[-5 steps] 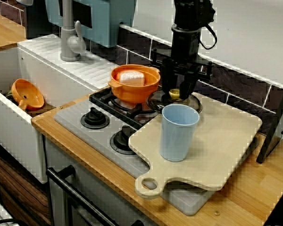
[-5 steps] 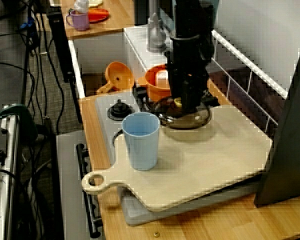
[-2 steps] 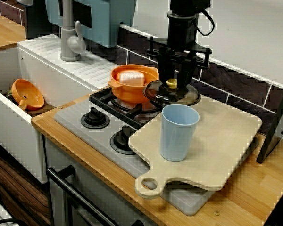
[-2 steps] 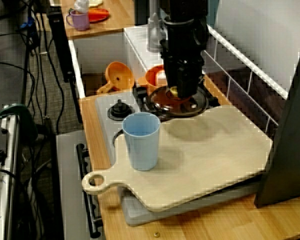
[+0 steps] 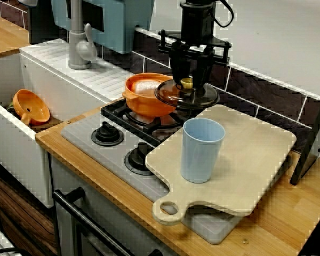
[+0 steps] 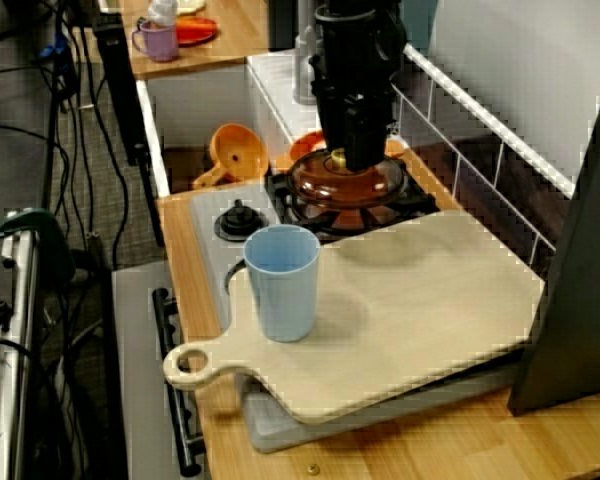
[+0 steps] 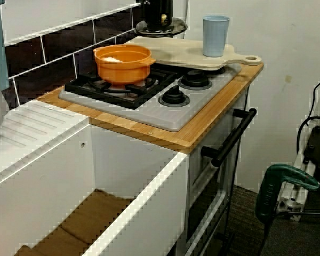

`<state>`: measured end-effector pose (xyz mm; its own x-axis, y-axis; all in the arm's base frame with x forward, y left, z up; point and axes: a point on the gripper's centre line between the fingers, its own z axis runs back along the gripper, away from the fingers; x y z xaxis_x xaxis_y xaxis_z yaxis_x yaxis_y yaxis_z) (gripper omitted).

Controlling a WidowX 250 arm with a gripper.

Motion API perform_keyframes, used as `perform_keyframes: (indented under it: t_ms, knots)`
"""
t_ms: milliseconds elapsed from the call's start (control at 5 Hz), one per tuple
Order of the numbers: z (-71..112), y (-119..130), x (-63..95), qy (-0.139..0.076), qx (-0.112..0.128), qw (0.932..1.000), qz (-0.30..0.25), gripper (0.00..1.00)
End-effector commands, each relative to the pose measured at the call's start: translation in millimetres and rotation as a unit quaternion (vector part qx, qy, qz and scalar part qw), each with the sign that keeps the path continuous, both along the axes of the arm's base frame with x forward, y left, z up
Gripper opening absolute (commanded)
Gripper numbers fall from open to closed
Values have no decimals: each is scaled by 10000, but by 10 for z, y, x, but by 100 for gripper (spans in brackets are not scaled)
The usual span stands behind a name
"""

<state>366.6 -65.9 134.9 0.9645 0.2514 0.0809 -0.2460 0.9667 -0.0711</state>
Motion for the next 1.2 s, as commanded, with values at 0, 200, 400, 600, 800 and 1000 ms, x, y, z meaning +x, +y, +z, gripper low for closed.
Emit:
perform_keyframes:
  t_ms: [0,200,400,600,800,1000]
  knots:
    - [382,299,-70,-513,4,9985,180,0]
    - [378,401,-137,-621,143,9976,266,0]
    - [368,453,-185,-663,296,9970,279,0]
    - [370,589,-146,-708,357,9959,431,0]
    - [346,778,-1,-641,321,9954,631,0]
    - [311,829,72,-585,356,9958,601,0]
